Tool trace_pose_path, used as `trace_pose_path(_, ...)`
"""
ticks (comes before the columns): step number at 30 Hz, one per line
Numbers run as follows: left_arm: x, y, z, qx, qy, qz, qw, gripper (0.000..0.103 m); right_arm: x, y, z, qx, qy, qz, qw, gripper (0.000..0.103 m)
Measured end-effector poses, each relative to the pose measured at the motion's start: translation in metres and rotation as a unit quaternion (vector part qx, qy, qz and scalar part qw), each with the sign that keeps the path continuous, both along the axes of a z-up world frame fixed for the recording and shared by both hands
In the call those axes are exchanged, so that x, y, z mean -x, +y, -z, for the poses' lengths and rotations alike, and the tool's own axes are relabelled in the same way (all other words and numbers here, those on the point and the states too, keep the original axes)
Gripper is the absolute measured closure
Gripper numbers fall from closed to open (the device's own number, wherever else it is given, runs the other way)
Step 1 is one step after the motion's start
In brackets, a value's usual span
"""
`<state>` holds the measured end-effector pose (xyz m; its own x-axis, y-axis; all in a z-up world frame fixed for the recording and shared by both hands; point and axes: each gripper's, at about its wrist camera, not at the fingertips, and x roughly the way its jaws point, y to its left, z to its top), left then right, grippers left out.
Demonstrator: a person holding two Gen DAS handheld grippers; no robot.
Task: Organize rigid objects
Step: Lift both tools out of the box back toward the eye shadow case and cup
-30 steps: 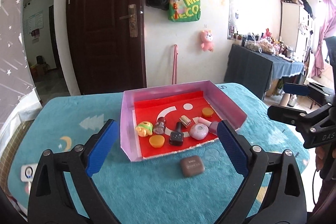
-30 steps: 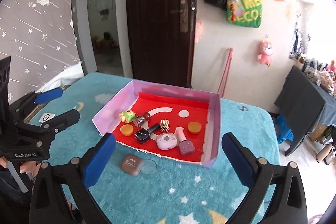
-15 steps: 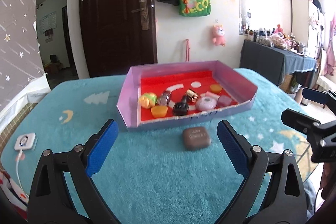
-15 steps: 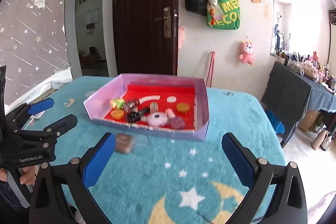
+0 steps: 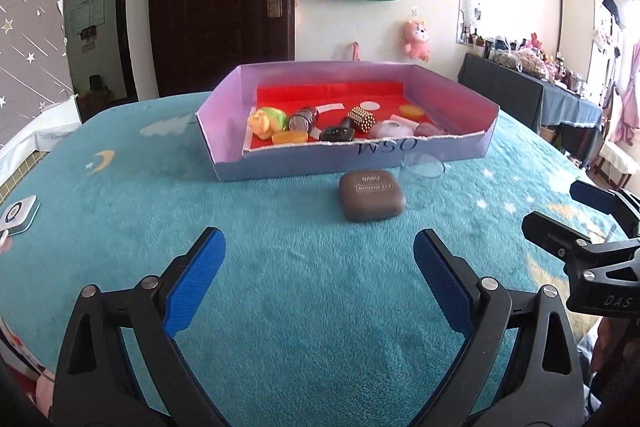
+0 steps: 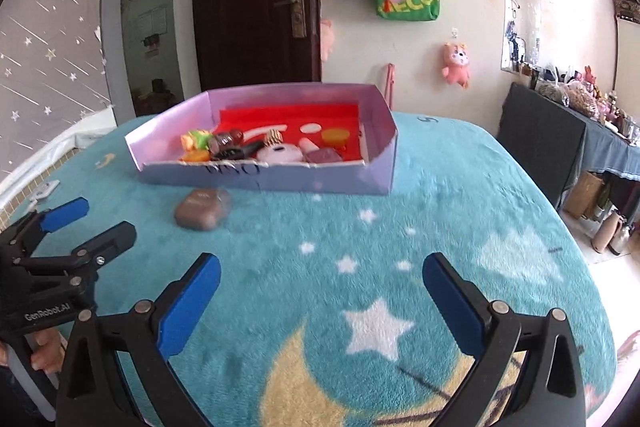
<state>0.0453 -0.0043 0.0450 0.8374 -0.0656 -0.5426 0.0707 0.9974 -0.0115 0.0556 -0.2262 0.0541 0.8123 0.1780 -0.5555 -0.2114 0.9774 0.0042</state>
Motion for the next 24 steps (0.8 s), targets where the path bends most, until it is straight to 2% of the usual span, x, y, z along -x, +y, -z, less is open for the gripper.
trace_pose_path(24,0.0,0.001,0.01,-0.004,0.012,-0.006,0.9999,0.007,-0.006,-0.011,0.021,-0.011,0.025,0.023,0.999,0.0)
